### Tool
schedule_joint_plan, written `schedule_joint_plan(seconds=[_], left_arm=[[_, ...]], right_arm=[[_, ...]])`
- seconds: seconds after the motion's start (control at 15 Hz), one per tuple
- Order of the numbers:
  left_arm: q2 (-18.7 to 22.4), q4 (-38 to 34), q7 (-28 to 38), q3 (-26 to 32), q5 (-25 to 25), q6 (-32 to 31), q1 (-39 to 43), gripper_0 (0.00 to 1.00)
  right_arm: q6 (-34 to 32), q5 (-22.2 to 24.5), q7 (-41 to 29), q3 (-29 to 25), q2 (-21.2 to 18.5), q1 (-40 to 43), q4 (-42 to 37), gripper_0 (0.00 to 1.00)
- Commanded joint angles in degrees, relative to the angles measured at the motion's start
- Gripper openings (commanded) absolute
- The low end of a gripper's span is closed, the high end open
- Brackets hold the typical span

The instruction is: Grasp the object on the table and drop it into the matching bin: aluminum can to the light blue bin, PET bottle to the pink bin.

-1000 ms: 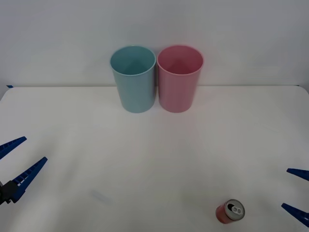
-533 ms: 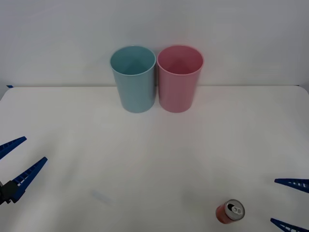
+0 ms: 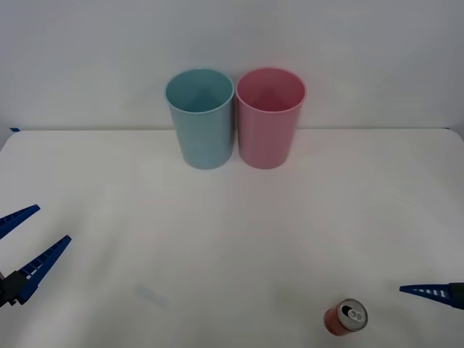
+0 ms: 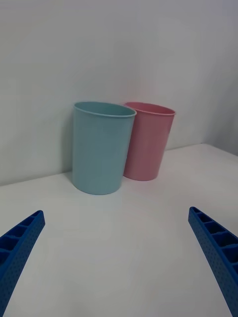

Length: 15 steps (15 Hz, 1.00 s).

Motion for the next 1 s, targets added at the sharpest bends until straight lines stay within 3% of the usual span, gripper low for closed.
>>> schedule_joint_plan(seconds=[0.07, 0.47, 1.0], left_arm=[[0.0, 0.0, 0.0, 0.0, 0.0, 0.0, 0.0, 1.00], [0.0, 0.0, 0.0, 0.0, 0.0, 0.0, 0.0, 1.00], [0.0, 0.0, 0.0, 0.0, 0.0, 0.0, 0.0, 1.00]], right_arm=[[0.0, 0.0, 1.9, 0.7, 1.1, -0.2, 2.8, 1.00], [0.0, 0.0, 4.7, 0.6, 7.2, -0.3, 6.0, 1.00], [0.0, 0.0, 9.2, 0.6, 9.9, 0.1, 11.9, 1.00]])
